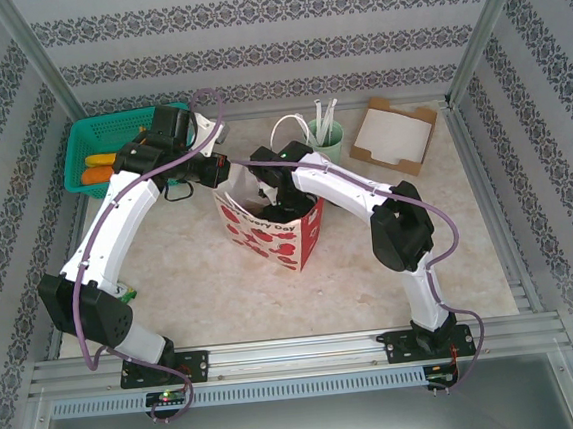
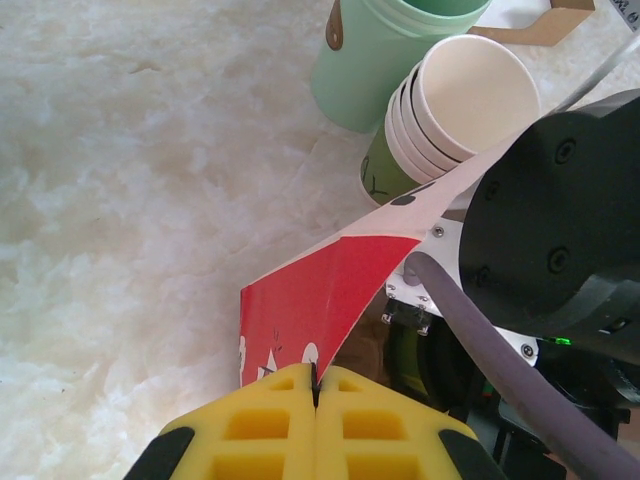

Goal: Pack the takeout coffee

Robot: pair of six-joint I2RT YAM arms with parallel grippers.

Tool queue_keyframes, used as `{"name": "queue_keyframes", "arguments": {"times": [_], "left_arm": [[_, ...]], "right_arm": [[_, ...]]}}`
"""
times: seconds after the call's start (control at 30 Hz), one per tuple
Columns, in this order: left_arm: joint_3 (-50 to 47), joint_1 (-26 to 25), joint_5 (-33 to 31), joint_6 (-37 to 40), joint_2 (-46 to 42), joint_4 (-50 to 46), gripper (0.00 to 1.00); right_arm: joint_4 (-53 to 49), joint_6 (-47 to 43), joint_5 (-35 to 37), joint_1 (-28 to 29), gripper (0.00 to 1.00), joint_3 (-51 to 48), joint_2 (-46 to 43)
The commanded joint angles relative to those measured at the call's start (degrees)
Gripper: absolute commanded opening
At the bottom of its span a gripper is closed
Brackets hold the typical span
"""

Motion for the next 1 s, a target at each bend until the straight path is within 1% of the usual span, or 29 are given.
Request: {"name": "queue_keyframes", "arguments": {"times": [0.0, 0.2, 0.6, 0.97], "left_arm": [[1.8, 0.4, -1.1, 0.8, 0.3, -0.1, 0.0], [2.0, 0.4, -0.8, 0.8, 0.7, 0.0, 0.0], [1.9, 0.5, -0.3, 0.7, 0.6, 0.0, 0.0], [1.9, 0.5, -0.2, 0.5, 0.6, -0.3, 0.0]], "right_arm": [[-0.6, 1.4, 2.0, -0.3, 0.98, -0.8, -0.4], [-1.2, 1.5, 2.1, -0.2, 0.98, 0.0, -0.3], [-2.6, 3.0, 3.9, 0.1, 0.98, 4.1, -4.5], [-4.8, 2.6, 4.7, 1.1, 0.98, 7.4, -5.2]]}}
